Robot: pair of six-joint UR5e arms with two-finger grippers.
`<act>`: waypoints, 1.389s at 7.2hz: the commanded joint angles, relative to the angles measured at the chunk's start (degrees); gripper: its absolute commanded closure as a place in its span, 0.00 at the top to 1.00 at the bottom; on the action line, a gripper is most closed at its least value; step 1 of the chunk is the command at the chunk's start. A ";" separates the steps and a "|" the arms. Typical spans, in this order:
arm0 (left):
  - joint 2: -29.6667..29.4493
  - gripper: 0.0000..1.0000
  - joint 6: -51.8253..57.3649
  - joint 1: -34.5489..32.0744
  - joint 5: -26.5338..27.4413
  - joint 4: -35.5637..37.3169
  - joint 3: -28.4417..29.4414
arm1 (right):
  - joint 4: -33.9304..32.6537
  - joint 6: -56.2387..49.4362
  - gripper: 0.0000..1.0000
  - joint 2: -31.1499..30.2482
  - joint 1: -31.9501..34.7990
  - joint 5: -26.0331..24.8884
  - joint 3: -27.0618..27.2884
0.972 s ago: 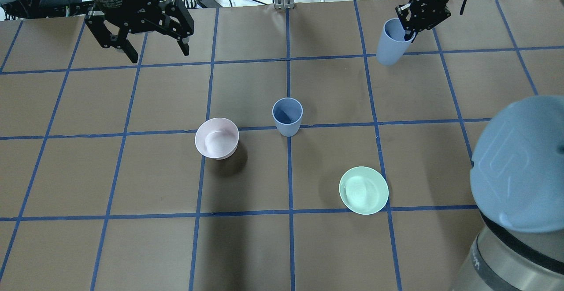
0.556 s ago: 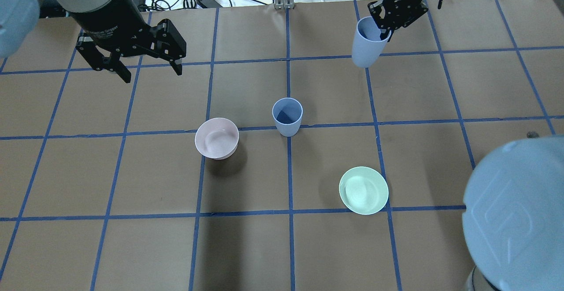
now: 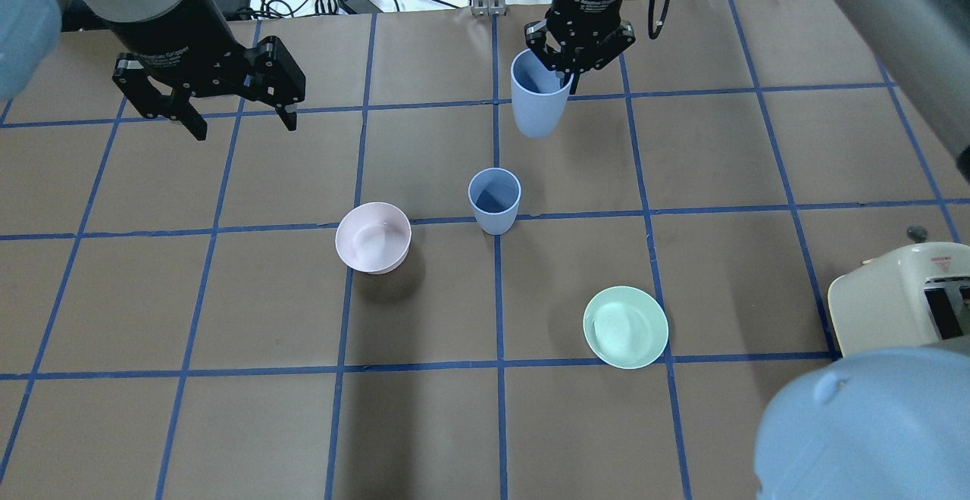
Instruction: Stack blue cups with both arms
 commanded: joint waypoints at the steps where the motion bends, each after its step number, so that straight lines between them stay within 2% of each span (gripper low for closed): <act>1: -1.04 1.00 0.36 0.07 -0.25 3.37 0.55 | -0.08 6.24 0.00 -0.04 3.65 0.18 -0.03; 2: -1.05 1.00 0.45 0.25 -0.51 6.45 -0.06 | -0.34 8.10 0.00 -0.04 6.10 -0.09 0.32; 3: -1.05 1.00 1.58 0.34 -3.30 6.57 -0.50 | -0.17 8.20 0.00 -0.04 6.74 -0.44 0.93; 5: -0.96 1.00 1.59 0.25 -3.59 6.57 -0.68 | 0.54 8.20 0.00 -0.65 6.92 -0.62 2.41; 7: -0.87 1.00 1.59 0.25 -3.32 6.57 -0.68 | -0.60 7.77 0.00 -4.51 6.83 -0.88 7.50; 9: -0.78 1.00 1.59 0.25 -3.06 6.57 -0.68 | -0.87 8.56 0.00 -6.02 6.05 -0.53 8.75; 10: -0.78 1.00 1.59 0.25 -3.06 6.57 -0.68 | -4.52 8.90 0.00 -5.15 6.13 0.17 8.93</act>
